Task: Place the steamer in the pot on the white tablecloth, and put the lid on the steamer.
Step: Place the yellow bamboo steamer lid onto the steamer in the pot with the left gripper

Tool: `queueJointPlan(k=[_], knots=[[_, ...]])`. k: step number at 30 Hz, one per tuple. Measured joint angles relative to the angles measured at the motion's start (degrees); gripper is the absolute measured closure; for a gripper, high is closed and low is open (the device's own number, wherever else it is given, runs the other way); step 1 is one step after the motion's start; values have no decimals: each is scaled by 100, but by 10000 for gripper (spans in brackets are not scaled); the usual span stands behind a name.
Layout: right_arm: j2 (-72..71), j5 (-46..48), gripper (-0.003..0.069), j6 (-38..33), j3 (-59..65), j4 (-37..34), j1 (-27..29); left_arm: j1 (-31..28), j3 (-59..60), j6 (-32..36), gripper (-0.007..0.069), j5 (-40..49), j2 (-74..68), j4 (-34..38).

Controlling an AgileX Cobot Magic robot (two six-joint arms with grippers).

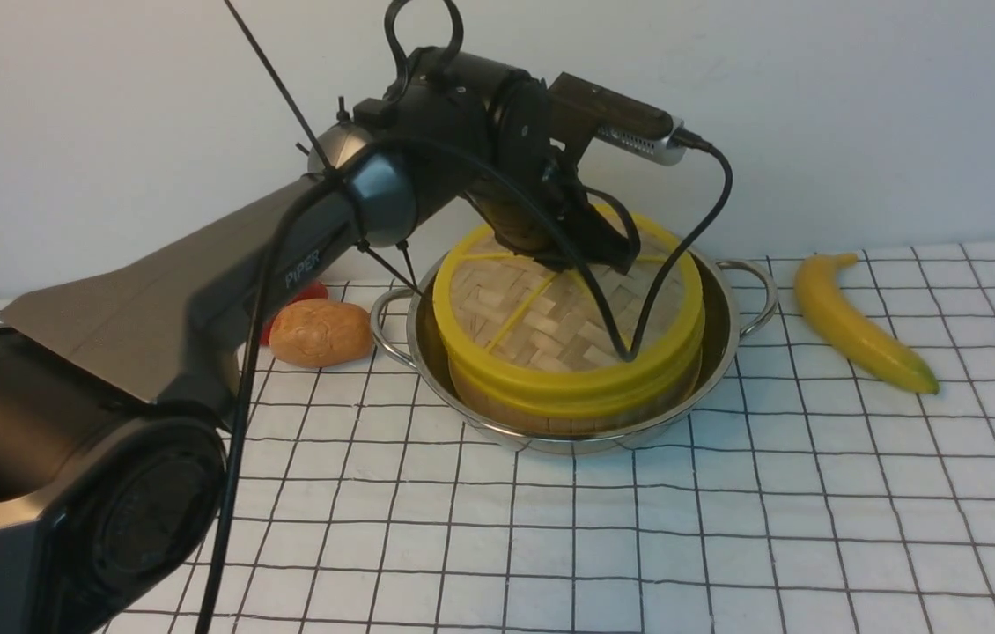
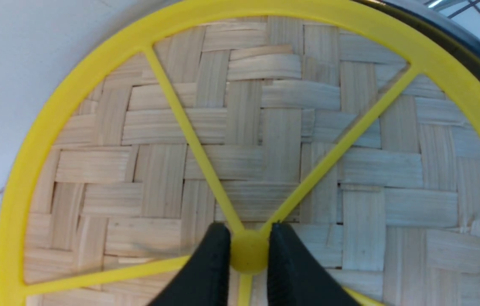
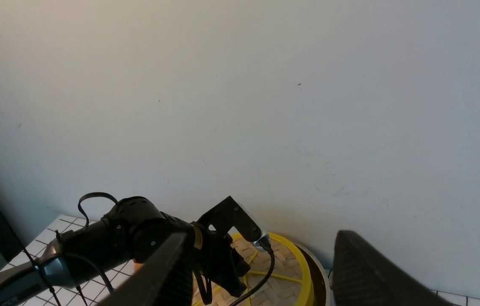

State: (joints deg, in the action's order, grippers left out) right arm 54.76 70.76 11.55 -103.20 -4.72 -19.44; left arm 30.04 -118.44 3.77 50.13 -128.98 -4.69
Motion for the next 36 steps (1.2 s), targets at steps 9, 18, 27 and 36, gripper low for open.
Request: queueJointPlan(k=[9, 18, 27, 36], knots=[[0, 0, 219, 0, 0, 0, 0, 0, 0, -12, 522, 39, 0, 68], [0, 0, 219, 0, 0, 0, 0, 0, 0, -12, 522, 58, -6, 151], [0, 0, 219, 0, 0, -5, 0, 0, -6, -7, 522, -6, -91, 173], [0, 0, 219, 0, 0, -5, 0, 0, -6, -2, 522, -48, -97, 162]])
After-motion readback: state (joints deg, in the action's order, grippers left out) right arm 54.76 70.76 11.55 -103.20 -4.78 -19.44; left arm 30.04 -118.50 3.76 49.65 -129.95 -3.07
